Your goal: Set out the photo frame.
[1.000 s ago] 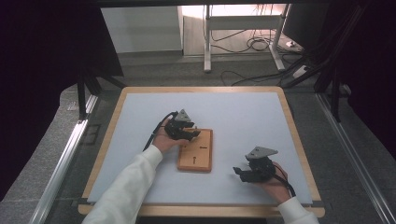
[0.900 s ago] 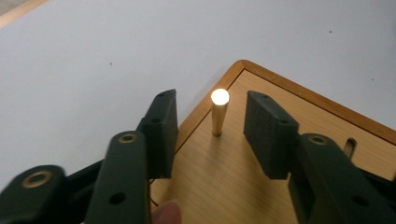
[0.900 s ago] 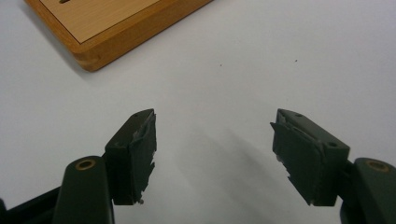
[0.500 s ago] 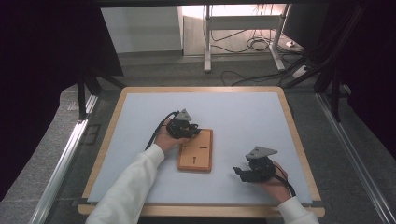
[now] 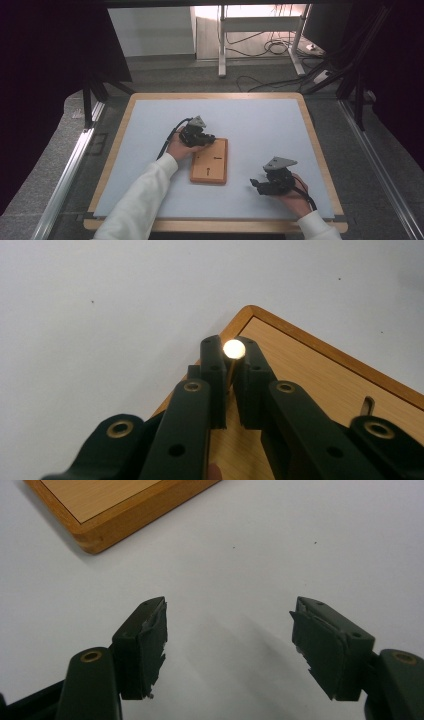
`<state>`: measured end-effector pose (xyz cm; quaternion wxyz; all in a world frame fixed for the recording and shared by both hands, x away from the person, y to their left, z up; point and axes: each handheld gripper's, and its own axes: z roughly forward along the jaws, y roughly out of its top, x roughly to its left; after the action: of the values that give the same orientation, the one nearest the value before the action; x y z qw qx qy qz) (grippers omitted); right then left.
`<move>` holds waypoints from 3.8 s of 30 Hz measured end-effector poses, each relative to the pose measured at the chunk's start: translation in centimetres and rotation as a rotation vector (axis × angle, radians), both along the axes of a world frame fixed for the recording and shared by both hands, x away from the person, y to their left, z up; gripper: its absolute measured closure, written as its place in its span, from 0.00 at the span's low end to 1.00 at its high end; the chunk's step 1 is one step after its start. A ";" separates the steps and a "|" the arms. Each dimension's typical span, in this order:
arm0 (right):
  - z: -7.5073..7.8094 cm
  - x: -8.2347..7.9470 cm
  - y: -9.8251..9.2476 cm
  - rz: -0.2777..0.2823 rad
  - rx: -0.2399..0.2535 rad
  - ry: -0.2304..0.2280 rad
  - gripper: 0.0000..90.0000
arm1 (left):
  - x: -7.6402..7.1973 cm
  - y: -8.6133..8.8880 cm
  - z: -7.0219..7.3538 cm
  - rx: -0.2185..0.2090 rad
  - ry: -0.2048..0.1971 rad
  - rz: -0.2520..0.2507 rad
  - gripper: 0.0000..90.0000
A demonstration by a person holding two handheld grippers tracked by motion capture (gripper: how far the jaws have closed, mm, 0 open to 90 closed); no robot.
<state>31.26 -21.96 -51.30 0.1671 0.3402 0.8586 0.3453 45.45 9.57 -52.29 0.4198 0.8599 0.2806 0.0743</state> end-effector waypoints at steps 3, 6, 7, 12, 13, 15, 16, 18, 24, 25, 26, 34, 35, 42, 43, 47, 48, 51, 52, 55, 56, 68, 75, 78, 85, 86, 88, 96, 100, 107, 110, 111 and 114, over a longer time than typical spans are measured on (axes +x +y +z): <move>0.0 0.0 0.1 0.005 0.002 -0.003 0.34 | 0.1 -0.1 0.2 0.011 0.019 0.004 0.94; 0.0 -0.1 0.1 0.017 0.006 -0.013 0.34 | 0.3 -0.1 0.3 0.016 0.034 0.005 0.94; 0.1 -0.1 0.1 0.018 0.008 -0.016 0.33 | 0.3 -0.1 0.3 0.013 0.041 0.004 0.94; 0.3 -0.4 0.5 0.032 0.020 -0.031 0.33 | 0.6 -0.1 0.5 0.013 0.066 0.001 0.94; 0.4 -0.5 0.8 0.043 0.010 -0.043 0.32 | 0.7 -0.1 0.5 0.016 0.071 -0.003 0.94; 0.5 -0.6 1.0 0.048 0.005 -0.046 0.31 | 0.9 -0.1 0.5 0.007 0.085 -0.004 0.94; 0.6 -0.7 1.2 0.056 0.001 -0.053 0.31 | 1.0 0.0 0.5 0.005 0.091 -0.004 0.94; 0.8 -0.8 1.6 0.070 -0.003 -0.064 0.31 | 1.1 0.0 0.6 0.009 0.099 -0.008 0.94; 1.1 -0.9 3.0 0.105 -0.011 -0.075 0.31 | 1.3 0.0 0.7 0.014 0.114 -0.014 0.94; 1.1 -0.9 3.2 0.113 -0.014 -0.076 0.31 | 1.4 0.0 0.7 0.014 0.116 -0.014 0.94; 1.1 -1.0 3.4 0.118 -0.019 -0.078 0.31 | 1.4 0.0 0.7 0.013 0.119 -0.015 0.94; 1.5 -1.4 4.9 0.162 -0.045 -0.120 0.31 | 1.8 0.1 0.8 0.009 0.150 -0.017 0.94; 1.5 -1.4 5.1 0.165 -0.048 -0.121 0.30 | 1.9 0.1 0.8 0.009 0.154 -0.018 0.94; 1.7 -1.5 6.8 0.191 -0.088 -0.160 0.30 | 2.3 0.1 0.9 0.011 0.177 -0.029 0.94; 1.7 -1.6 7.5 0.203 -0.102 -0.172 0.30 | 2.3 0.1 0.9 0.011 0.181 -0.030 0.94; 1.5 -1.5 8.6 0.217 -0.131 -0.186 0.29 | 2.4 0.2 1.0 0.009 0.188 -0.033 0.94; 1.3 -1.4 9.1 0.222 -0.143 -0.190 0.28 | 2.4 0.2 1.0 0.009 0.189 -0.033 0.94; 0.9 -1.3 10.4 0.233 -0.176 -0.205 0.27 | 2.5 0.2 1.0 0.008 0.192 -0.034 0.94; 0.9 -1.3 10.4 0.233 -0.176 -0.205 0.27 | 2.5 0.2 0.9 0.007 0.192 -0.035 0.94; 0.8 -1.3 11.5 0.248 -0.192 -0.217 0.27 | 2.5 0.2 0.9 0.006 0.194 -0.036 0.94; 0.7 -1.2 12.1 0.253 -0.207 -0.223 0.27 | 2.5 0.2 0.9 0.006 0.196 -0.036 0.94; -0.1 -0.7 14.1 0.255 -0.291 -0.249 0.24 | 2.7 0.2 1.0 0.008 0.205 -0.039 0.93; -0.4 -0.6 14.9 0.255 -0.341 -0.277 0.23 | 2.7 0.2 1.0 0.009 0.213 -0.039 0.93; -0.6 -0.5 15.2 0.242 -0.345 -0.283 0.24 | 2.7 0.2 1.0 0.010 0.211 -0.038 0.93; -0.5 -0.6 15.2 0.239 -0.344 -0.287 0.26 | 2.7 0.2 1.0 0.001 0.213 -0.033 0.93; -0.5 -0.6 15.2 0.240 -0.345 -0.288 0.27 | 2.7 0.3 1.0 0.001 0.215 -0.033 0.93; -0.5 -0.8 15.3 0.241 -0.356 -0.304 0.28 | 2.7 0.2 1.0 0.002 0.217 -0.032 0.93; -0.7 -1.0 15.4 0.242 -0.376 -0.328 0.30 | 2.7 0.2 1.0 0.002 0.218 -0.030 0.93; -0.6 -1.1 15.4 0.251 -0.395 -0.337 0.34 | 2.7 0.3 1.0 -0.001 0.219 -0.031 0.93; -0.3 -1.3 15.4 0.266 -0.416 -0.352 0.38 | 2.7 0.2 1.0 0.003 0.213 -0.021 0.93; -0.2 -1.4 15.3 0.268 -0.416 -0.359 0.40 | 2.6 0.2 1.0 0.002 0.210 -0.017 0.93; 0.0 -1.4 15.3 0.268 -0.413 -0.363 0.41 | 2.6 0.2 1.0 0.001 0.210 -0.016 0.93; 0.3 -1.5 15.2 0.266 -0.412 -0.366 0.43 | 2.7 0.2 1.0 0.000 0.208 -0.013 0.93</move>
<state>29.79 -6.73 -51.04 0.3378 0.1159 0.9031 0.2384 48.10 9.78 -51.32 0.3889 0.8647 0.3173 -0.0183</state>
